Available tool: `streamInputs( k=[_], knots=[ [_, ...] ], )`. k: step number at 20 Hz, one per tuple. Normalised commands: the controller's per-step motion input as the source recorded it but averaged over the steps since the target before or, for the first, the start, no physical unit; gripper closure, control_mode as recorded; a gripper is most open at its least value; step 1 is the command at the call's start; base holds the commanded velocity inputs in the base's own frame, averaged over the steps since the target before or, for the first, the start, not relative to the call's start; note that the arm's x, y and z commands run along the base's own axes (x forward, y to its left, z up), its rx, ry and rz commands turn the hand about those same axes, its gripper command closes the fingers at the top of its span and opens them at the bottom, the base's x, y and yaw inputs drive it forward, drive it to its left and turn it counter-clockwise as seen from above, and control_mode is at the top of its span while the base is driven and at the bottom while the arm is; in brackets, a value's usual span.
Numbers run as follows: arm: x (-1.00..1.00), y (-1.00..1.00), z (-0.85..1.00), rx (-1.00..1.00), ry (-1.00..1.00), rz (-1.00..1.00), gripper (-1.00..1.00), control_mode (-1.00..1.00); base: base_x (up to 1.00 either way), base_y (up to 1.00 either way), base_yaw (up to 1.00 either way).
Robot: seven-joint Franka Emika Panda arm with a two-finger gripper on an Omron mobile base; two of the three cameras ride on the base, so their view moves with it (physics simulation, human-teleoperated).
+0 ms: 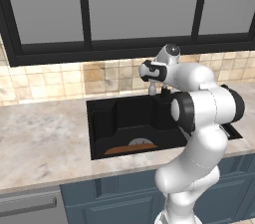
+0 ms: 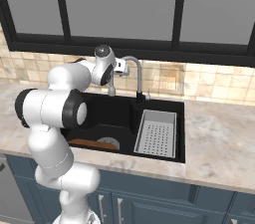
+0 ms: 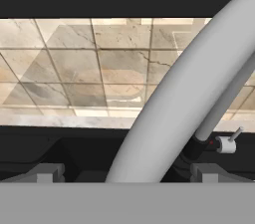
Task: Turn on the sink faucet with hot water and rinse the cutting board for ten seconds, then turn off the faucet. Push the cutting board to reach the water if necessary.
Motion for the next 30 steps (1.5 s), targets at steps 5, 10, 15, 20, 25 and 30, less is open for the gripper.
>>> streamInputs(
  k=[5,10,15,20,25,30],
  knots=[
    [0.17,0.28,0.0,0.0,0.0,0.0,-1.0,-1.0,0.0,0.0,0.0],
    [0.08,0.17,0.0,0.0,0.0,0.0,-1.0,-1.0,0.0,0.0,0.0],
    [0.0,0.01,0.0,0.0,0.01,0.0,-1.0,-1.0,0.0,0.0,0.0],
    [0.0,0.0,0.0,0.0,0.0,-0.01,-1.0,-1.0,0.0,0.0,0.0],
    [0.0,0.0,0.03,0.0,0.0,0.0,-1.0,-1.0,0.0,0.0,0.0],
    [-0.1,0.0,0.2,0.0,0.0,0.0,-1.0,-1.0,0.0,0.0,0.0]
  ],
)
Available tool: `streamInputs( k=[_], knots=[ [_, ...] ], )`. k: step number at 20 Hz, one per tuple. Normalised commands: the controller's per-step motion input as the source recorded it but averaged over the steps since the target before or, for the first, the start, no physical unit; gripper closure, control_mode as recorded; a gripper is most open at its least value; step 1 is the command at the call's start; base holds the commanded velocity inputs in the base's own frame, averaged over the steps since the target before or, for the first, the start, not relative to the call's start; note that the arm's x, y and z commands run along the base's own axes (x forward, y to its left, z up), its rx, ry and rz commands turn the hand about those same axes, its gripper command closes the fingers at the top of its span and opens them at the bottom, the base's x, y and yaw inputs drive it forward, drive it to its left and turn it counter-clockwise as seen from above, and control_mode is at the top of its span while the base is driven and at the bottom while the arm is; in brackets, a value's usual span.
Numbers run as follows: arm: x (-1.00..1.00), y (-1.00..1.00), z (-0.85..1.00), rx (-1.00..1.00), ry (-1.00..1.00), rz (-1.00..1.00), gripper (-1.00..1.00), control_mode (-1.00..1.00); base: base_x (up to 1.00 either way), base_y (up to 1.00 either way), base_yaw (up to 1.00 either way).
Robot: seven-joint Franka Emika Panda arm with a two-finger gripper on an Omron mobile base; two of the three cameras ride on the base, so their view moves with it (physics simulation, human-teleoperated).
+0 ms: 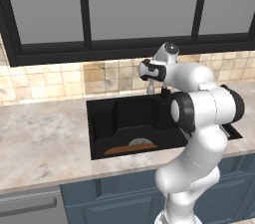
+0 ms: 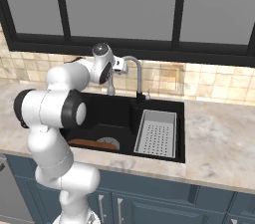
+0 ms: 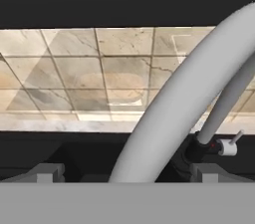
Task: Turn on the sink faucet with hot water and rinse the cutting board for ten seconds, then turn off the faucet. Push the cutting board to reach the water if necessary.
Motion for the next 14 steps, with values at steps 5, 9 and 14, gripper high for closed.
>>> streamInputs(
  k=[5,9,14],
  knots=[
    [-0.35,-0.02,0.33,0.0,0.0,-0.01,-1.0,-1.0,0.0,0.0,0.0],
    [-0.49,-0.01,0.29,0.0,0.0,-0.07,-1.0,-1.0,0.0,0.0,0.0],
    [-0.64,-0.11,0.21,0.0,0.0,-0.1,-1.0,-1.0,0.0,0.0,0.0]
  ],
)
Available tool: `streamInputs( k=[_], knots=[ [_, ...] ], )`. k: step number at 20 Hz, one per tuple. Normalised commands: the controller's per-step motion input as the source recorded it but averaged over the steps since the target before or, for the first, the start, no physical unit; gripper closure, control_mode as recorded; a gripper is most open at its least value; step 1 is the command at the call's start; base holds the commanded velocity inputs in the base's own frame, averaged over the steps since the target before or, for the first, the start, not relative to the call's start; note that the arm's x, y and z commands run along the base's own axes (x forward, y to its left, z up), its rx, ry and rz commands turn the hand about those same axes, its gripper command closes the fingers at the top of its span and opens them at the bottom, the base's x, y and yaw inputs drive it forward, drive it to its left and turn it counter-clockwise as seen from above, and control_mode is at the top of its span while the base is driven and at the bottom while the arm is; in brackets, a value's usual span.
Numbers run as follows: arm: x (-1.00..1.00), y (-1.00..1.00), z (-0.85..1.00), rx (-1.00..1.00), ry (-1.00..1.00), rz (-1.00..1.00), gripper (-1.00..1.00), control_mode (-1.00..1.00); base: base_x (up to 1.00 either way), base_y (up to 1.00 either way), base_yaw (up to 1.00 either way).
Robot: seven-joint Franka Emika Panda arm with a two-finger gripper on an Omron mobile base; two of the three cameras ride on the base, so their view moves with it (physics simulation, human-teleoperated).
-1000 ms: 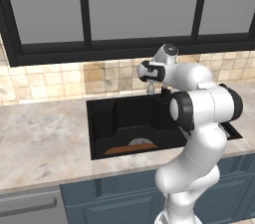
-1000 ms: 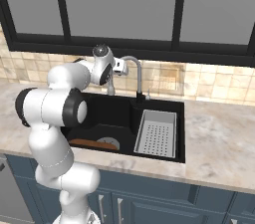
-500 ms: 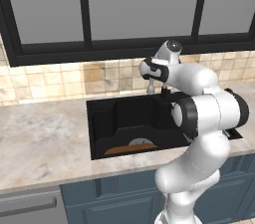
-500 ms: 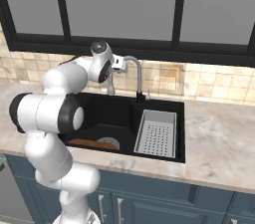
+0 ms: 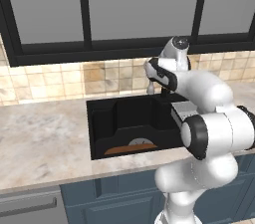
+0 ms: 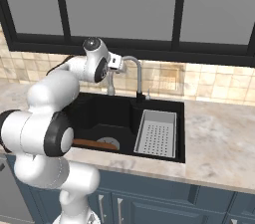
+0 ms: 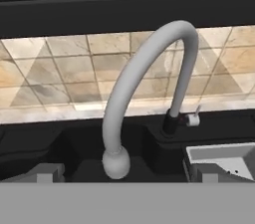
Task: Turn on the sink faucet with hot water and rinse the cutting board for ten seconds, then turn off the faucet. Push the cutting board to reach the water if necessary.
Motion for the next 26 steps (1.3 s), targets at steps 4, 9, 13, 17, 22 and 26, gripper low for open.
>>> streamInputs(
  k=[4,9,13,17,22,26],
  knots=[
    [-0.72,-0.42,0.16,0.0,0.0,-0.05,-1.0,-1.0,0.0,0.0,0.0],
    [-0.61,-0.56,0.09,0.0,0.0,0.0,-1.0,-1.0,0.0,0.0,0.0],
    [-0.41,-0.63,0.0,0.0,-0.03,0.01,-1.0,-1.0,0.0,0.0,0.0],
    [-0.19,-0.58,0.0,0.05,-0.03,0.06,-1.0,-1.0,0.0,0.0,0.0],
    [0.0,-0.43,0.0,0.02,-0.05,0.09,-1.0,-1.0,0.0,0.0,0.0],
    [0.0,-0.28,-0.07,0.0,-0.09,0.1,-1.0,-1.0,0.0,0.0,0.0]
  ],
)
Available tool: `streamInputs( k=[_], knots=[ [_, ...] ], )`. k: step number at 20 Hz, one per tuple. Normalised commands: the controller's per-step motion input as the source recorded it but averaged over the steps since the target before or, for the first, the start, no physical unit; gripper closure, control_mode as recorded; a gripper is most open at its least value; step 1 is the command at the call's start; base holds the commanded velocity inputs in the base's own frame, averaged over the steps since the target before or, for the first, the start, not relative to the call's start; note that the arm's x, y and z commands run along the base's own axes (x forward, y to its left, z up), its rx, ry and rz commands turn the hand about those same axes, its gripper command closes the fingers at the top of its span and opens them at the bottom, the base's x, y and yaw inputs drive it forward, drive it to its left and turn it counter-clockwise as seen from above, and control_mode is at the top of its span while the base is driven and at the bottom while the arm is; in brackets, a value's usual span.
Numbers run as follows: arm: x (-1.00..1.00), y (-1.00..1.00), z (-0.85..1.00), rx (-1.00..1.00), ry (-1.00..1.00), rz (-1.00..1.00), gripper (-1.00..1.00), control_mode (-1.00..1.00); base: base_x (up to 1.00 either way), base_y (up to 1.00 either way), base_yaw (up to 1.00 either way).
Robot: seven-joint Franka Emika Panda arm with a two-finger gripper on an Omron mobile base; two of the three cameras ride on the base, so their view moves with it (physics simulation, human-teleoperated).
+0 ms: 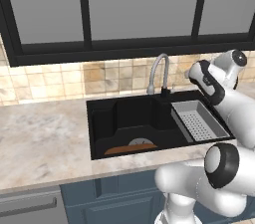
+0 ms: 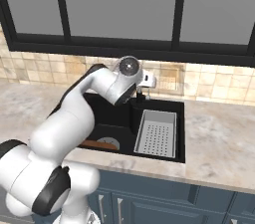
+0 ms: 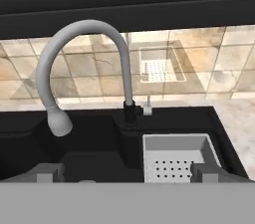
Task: Turn on the sink faucet with hot water and rinse the cutting board for ten seconds, then turn off the faucet. Push the cutting board to reach the water if necessary.
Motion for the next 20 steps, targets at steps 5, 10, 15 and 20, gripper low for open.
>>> streamInputs(
  k=[5,10,15,20],
  knots=[
    [0.05,-0.2,-0.17,0.0,-0.12,0.11,-1.0,-1.0,0.0,0.0,0.0],
    [0.03,-0.19,-0.26,0.0,-0.11,0.12,-1.0,-1.0,0.0,0.0,0.0],
    [0.04,-0.06,-0.18,0.0,-0.04,0.11,-1.0,-1.0,0.0,0.0,0.0],
    [0.02,0.0,-0.1,0.0,0.0,0.08,-1.0,-1.0,0.0,0.0,0.0]
  ],
)
